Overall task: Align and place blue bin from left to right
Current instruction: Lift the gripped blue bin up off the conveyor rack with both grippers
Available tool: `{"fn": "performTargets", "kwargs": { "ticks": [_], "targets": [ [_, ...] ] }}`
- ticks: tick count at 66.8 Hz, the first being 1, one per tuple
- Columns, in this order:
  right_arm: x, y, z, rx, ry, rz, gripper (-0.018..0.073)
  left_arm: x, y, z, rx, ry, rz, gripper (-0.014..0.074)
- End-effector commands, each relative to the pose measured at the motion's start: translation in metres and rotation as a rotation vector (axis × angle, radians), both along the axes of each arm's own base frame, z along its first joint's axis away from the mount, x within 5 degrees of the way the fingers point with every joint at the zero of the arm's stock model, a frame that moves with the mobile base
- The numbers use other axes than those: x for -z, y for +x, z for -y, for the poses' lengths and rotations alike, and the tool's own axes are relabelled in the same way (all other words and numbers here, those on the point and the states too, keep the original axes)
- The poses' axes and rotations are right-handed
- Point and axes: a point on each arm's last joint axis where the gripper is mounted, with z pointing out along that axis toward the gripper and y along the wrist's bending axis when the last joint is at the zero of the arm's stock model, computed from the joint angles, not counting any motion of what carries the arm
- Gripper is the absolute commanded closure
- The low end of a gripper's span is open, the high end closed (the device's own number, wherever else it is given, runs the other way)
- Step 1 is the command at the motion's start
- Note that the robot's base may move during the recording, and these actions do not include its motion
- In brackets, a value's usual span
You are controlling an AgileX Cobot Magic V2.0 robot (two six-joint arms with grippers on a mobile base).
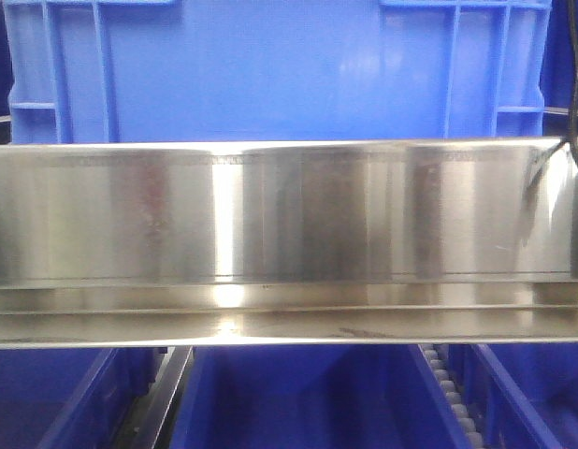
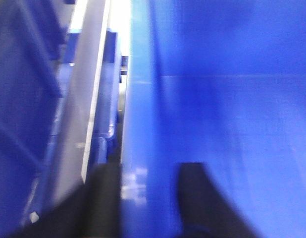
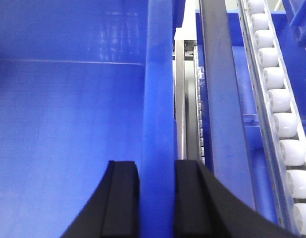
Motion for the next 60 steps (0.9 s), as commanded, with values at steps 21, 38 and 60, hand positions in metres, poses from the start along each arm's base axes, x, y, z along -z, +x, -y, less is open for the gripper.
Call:
{"fn": "performTargets", "kwargs": {
  "ticks": [21,38,60],
  "targets": [
    [0.001,0.001,0.001,-0.003,-0.018,-0.003,0.0634,0.0,0.0,0.002,0.002,-0.029,-0.004,0.0707],
    [0.001,0.001,0.001,-0.003,-0.018,-0.003,0.0634,-0.001,0.0,0.003,0.005,-0.031,0.004,0.0707],
    [-0.02,-0.006,0.005,-0.001,0.008,0.044,0.0636,-0.014,-0.008,0.001,-0.018,-0.056,-0.012,0.0707]
  ]
}}
